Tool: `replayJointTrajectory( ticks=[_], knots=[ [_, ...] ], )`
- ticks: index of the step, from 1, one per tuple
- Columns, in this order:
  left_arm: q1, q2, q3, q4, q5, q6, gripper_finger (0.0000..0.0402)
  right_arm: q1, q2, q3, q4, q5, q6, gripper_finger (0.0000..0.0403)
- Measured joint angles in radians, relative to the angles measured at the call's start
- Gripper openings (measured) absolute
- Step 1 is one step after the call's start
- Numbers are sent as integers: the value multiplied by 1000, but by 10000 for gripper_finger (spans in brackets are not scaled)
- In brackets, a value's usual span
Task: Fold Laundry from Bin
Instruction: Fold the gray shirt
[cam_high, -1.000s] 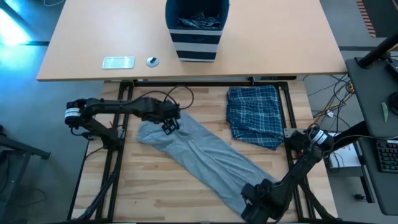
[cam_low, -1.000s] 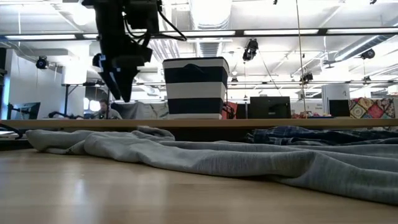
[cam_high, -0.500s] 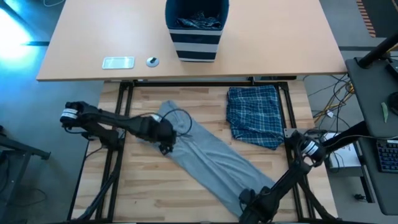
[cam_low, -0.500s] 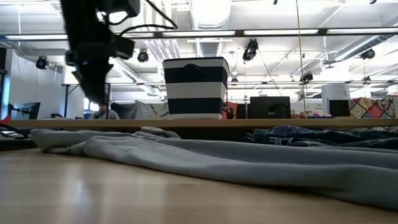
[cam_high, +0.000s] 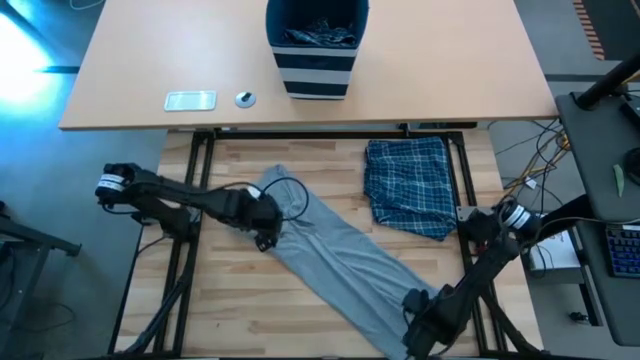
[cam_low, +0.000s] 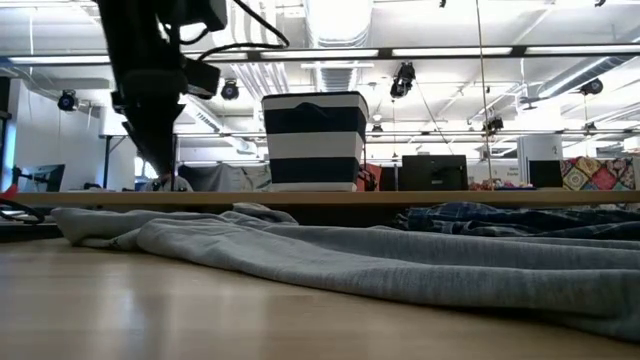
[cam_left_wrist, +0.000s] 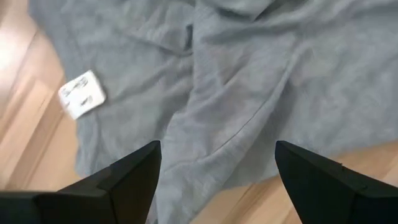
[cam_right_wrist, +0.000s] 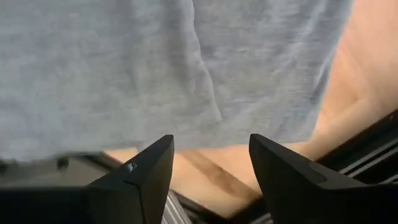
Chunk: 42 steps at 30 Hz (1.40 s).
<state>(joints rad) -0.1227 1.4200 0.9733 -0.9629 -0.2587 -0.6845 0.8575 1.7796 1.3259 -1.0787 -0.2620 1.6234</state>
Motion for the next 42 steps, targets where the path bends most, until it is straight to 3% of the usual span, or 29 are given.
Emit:
replayJointTrajectory(
  ticks=[9,18,22,32,36,42],
  knots=[
    [47,-1,0,51,60,99,294,-35,-21,-160,273,-63,-70,161],
    [56,-1,0,55,60,118,283,-35,-36,-202,293,-75,5,98],
    [57,-1,0,63,60,121,283,-36,-39,-186,273,-90,-18,102],
    [61,-1,-1,73,60,126,283,-44,-36,-253,329,-131,-45,165],
    [61,-1,-1,73,60,134,283,-43,-36,-246,339,-131,-45,156],
    [62,-1,-1,74,60,148,283,-43,-36,-245,337,-131,-39,109]
  ],
)
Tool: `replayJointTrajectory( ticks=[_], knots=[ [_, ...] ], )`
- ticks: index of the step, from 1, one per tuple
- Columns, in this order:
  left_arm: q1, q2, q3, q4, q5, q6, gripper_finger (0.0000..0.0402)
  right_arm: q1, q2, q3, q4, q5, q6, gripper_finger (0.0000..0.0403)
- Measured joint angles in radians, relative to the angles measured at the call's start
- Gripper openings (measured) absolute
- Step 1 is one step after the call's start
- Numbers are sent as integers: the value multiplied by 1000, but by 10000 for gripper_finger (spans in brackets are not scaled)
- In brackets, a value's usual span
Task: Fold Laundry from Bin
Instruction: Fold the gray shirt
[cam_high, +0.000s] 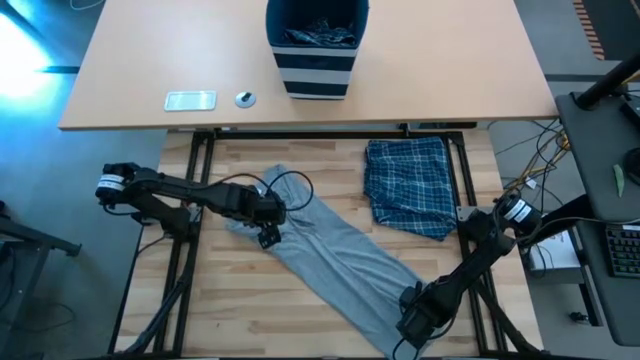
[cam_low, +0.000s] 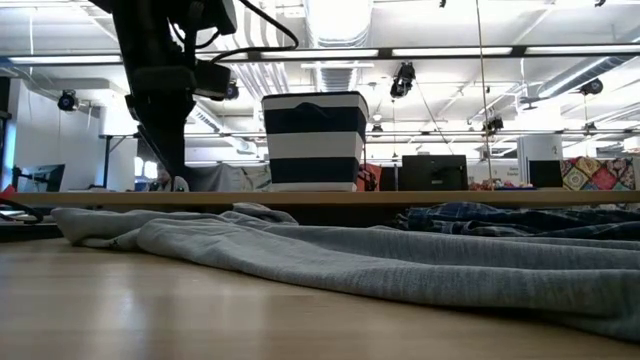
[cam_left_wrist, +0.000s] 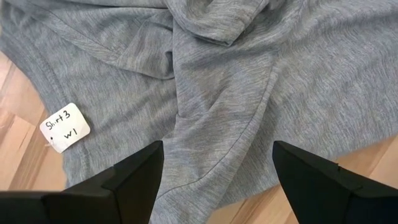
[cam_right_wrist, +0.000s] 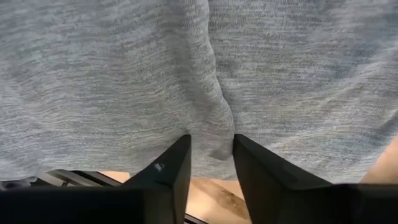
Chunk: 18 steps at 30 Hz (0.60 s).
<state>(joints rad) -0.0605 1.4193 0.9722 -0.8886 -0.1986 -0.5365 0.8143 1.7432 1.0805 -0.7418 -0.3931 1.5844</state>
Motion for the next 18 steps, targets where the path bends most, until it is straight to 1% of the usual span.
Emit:
replayJointTrajectory(
  ticks=[9,12,16,18],
  knots=[
    [0,0,0,6,0,1,283,-3,-1,1,0,-13,4,16],
    [0,0,0,6,-1,5,283,-8,-12,7,-9,-56,13,10],
    [1,0,-4,8,-1,5,283,-10,-39,62,-13,-126,45,9],
    [2,0,-14,7,-1,5,283,-7,-53,85,-5,-178,63,9]
  ],
)
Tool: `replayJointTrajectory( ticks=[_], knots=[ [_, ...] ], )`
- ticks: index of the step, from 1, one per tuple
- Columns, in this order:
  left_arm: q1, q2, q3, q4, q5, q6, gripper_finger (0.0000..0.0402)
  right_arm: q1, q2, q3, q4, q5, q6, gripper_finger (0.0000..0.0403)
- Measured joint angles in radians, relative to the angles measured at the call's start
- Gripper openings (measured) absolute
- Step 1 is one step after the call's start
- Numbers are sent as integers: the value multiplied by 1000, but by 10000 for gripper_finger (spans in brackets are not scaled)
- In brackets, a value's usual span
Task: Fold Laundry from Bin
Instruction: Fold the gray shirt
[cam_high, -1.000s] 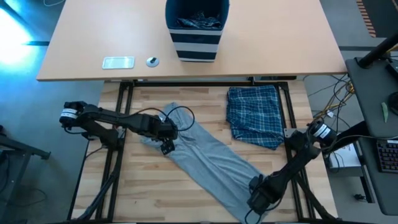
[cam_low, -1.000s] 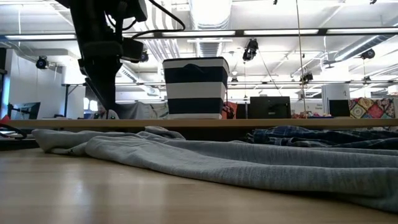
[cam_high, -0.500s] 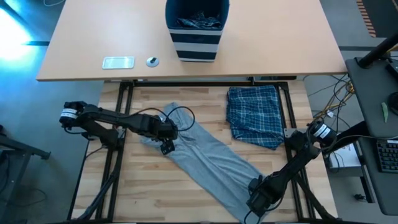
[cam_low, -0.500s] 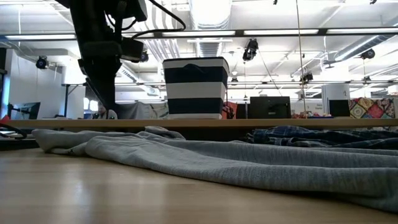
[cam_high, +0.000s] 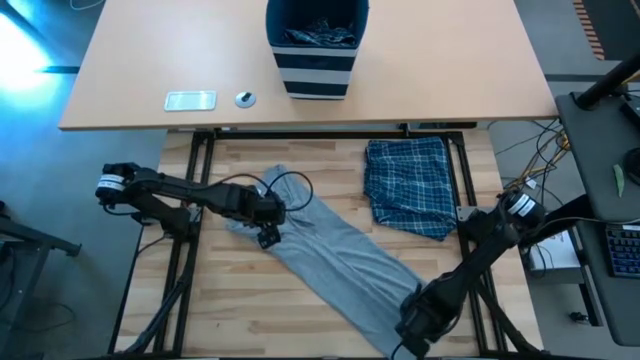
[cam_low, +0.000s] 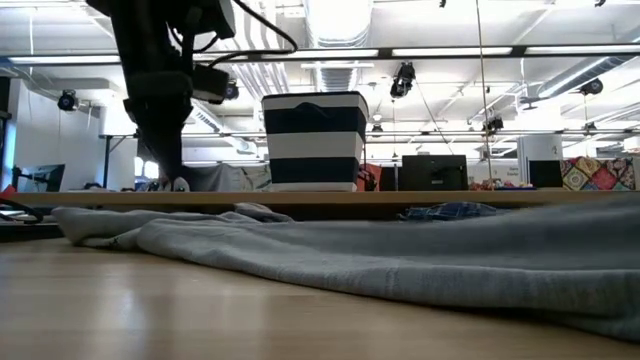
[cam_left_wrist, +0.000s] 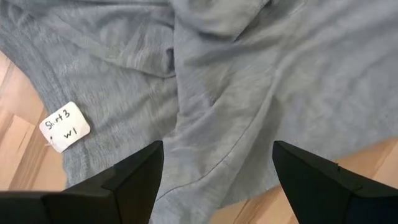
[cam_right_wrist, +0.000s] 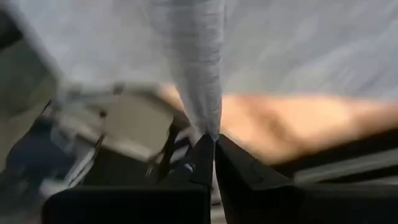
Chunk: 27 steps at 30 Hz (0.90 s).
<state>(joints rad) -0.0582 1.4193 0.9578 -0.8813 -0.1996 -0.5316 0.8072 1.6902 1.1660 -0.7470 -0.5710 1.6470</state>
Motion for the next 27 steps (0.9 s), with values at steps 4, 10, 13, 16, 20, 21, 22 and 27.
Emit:
replayJointTrajectory(
  ticks=[4,10,13,16,20,21,22,27],
  knots=[
    [2,0,-31,9,0,-3,283,25,-2,-16,-7,-82,6,9],
    [2,0,-42,8,0,-11,283,25,-1,-93,-11,-66,8,9],
    [2,0,-35,10,-3,-7,283,23,0,-103,-4,-50,-21,9],
    [2,0,-30,9,-22,11,283,23,0,-119,-4,-63,-26,21],
    [8,-11,-16,12,-29,59,283,23,-1,-135,-22,-94,-59,66],
    [8,-16,-10,22,-27,75,283,23,-3,-133,-42,-104,-65,80],
    [8,-21,-6,40,-17,94,283,23,-6,-122,-74,-106,-68,94],
    [-16,-26,-26,204,99,180,283,28,-26,-23,-93,32,-6,146]
  ],
)
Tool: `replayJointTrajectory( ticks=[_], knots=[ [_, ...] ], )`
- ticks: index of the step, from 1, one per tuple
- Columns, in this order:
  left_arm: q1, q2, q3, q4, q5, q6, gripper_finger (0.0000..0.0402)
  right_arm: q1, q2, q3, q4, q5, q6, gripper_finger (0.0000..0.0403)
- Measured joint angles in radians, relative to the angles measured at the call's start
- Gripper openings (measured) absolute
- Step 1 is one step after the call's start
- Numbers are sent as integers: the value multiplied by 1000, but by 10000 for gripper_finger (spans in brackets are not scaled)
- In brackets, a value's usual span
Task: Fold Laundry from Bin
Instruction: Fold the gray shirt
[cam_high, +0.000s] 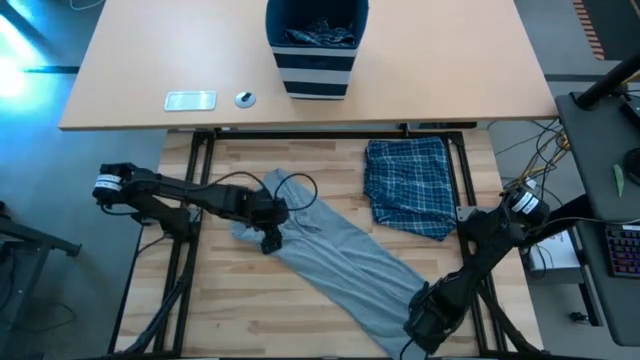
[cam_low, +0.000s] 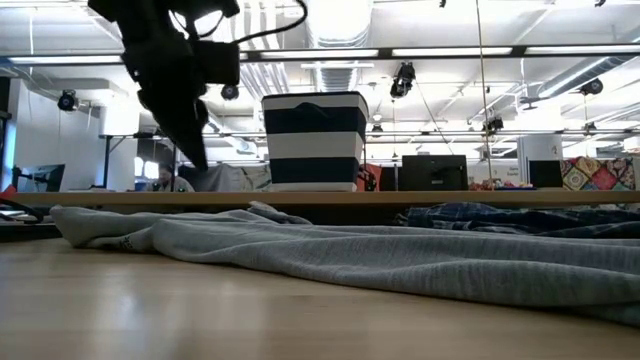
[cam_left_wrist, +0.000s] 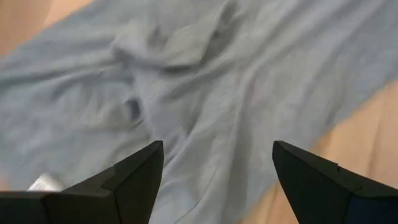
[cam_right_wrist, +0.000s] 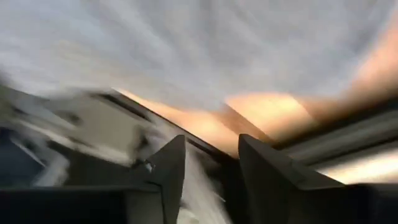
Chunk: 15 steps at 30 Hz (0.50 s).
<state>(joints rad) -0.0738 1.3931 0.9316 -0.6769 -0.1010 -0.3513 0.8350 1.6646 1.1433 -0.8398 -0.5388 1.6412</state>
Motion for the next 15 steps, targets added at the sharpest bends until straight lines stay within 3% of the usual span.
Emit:
replayJointTrajectory(
  ticks=[3,7,11,15],
  knots=[
    [-4,16,-14,106,5,11,283,9,21,16,134,117,58,153],
    [-4,40,-18,150,-4,40,283,21,122,9,147,137,72,144],
    [-4,38,-18,104,-4,50,283,25,197,15,166,62,4,140],
    [-5,-6,-18,65,6,39,283,28,217,15,-16,8,-156,152]
  ],
)
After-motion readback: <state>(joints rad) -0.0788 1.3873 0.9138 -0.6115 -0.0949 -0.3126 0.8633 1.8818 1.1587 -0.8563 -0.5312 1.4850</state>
